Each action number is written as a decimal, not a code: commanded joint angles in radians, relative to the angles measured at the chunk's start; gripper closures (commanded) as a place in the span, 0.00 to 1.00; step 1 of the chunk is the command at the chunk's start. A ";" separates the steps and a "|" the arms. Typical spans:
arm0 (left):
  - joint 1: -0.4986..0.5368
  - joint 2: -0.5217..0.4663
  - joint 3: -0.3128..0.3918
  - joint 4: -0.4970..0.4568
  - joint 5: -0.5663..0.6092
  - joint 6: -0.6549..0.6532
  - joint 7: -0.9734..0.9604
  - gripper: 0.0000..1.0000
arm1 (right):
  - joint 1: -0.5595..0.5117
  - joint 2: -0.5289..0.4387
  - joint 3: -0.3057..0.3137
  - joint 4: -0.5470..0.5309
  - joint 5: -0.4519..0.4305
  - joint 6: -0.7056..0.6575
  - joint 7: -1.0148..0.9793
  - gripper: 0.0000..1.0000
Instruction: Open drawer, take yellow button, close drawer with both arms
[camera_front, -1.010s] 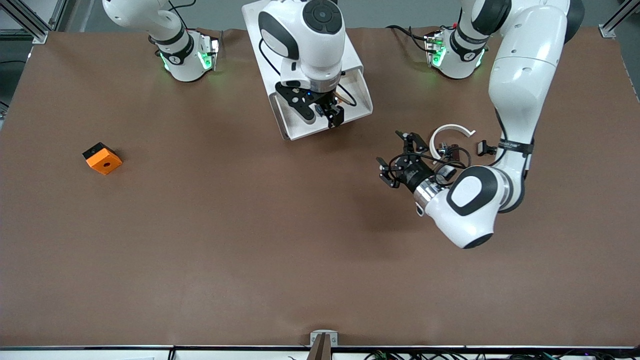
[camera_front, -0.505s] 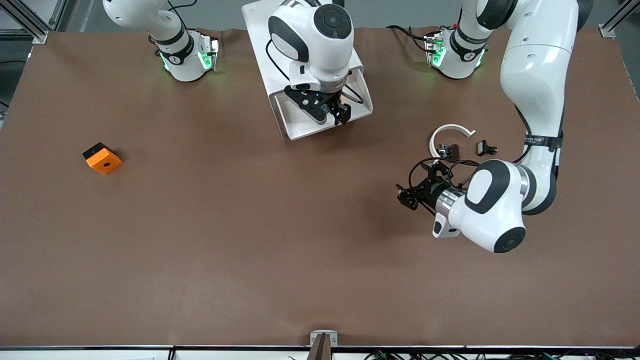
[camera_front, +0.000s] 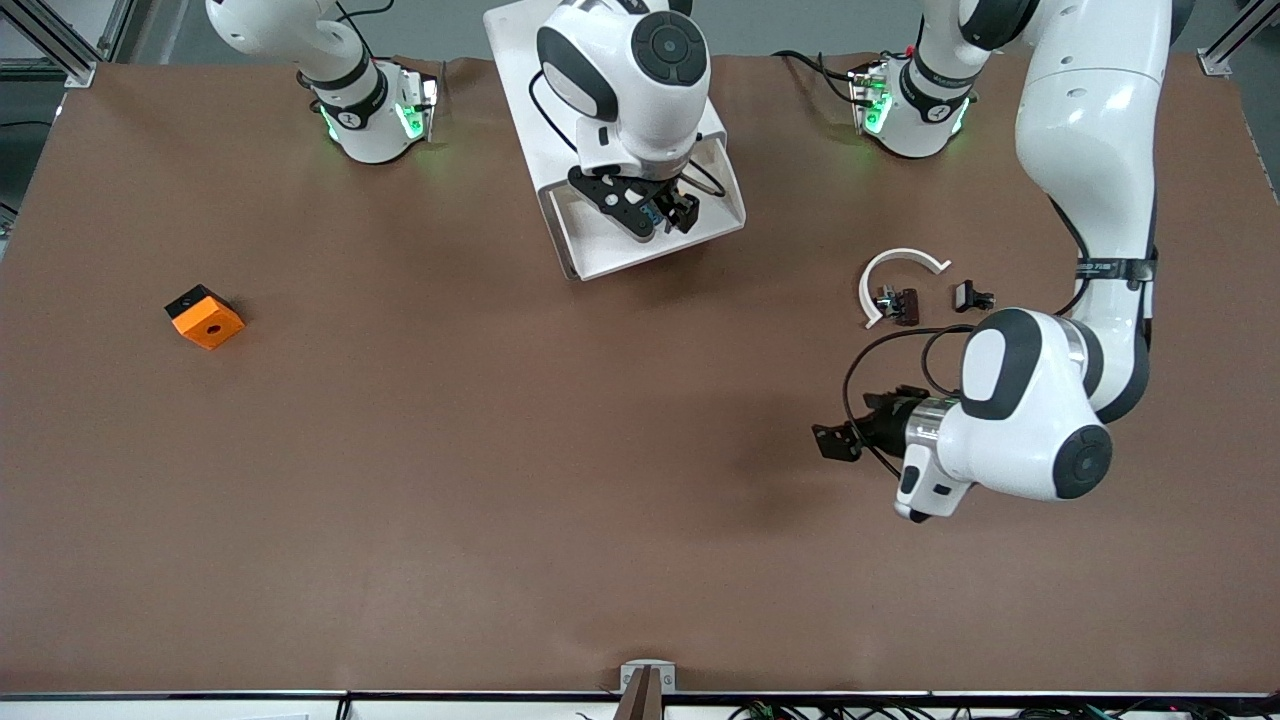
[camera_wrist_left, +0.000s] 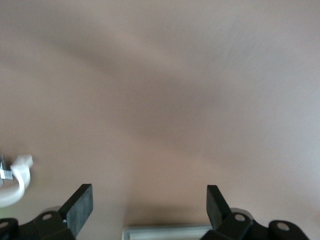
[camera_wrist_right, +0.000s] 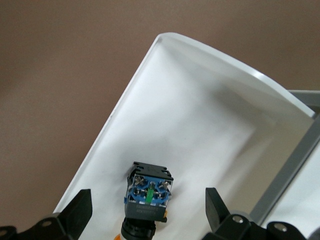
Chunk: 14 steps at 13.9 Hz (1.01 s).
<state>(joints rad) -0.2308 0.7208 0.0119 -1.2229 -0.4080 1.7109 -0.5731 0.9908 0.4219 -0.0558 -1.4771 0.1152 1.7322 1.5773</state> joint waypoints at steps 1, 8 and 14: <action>-0.005 -0.049 0.014 -0.015 0.040 0.111 0.061 0.00 | 0.002 0.018 -0.004 0.021 0.014 -0.013 -0.011 0.00; -0.019 -0.070 0.025 -0.018 0.080 0.203 0.042 0.00 | 0.002 0.034 -0.003 0.023 0.014 0.003 0.015 0.00; -0.042 -0.122 0.017 -0.049 0.120 0.213 0.039 0.00 | 0.005 0.035 -0.003 0.034 0.015 0.010 0.033 0.02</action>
<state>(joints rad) -0.2528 0.6431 0.0274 -1.2250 -0.3220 1.9164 -0.5296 0.9910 0.4461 -0.0558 -1.4725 0.1154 1.7516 1.5871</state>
